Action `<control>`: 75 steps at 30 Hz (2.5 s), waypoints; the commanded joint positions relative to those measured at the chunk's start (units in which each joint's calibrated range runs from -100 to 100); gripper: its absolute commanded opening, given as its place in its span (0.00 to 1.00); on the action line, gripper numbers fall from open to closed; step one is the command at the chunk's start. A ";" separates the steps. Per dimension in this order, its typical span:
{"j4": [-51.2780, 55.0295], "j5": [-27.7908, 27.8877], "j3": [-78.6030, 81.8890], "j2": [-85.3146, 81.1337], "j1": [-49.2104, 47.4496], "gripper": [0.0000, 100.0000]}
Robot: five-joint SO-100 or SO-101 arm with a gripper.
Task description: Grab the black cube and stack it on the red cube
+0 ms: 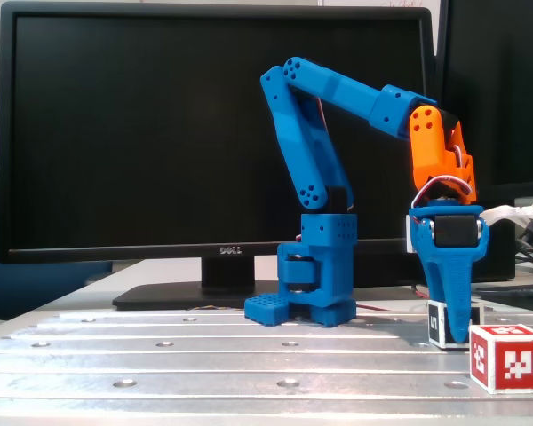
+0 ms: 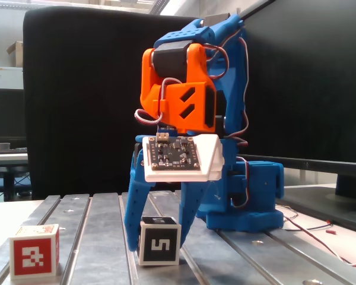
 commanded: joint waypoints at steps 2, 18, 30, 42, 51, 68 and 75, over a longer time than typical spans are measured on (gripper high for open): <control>0.31 0.11 -1.84 0.05 -0.16 0.19; 6.13 0.16 -6.37 0.05 -0.02 0.19; 13.14 3.37 -16.05 0.05 3.97 0.19; 19.12 11.20 -26.36 0.22 12.24 0.19; 20.66 12.73 -36.67 11.58 15.63 0.19; 29.21 14.83 -59.56 28.62 18.74 0.19; 28.36 14.57 -59.92 30.79 18.22 0.19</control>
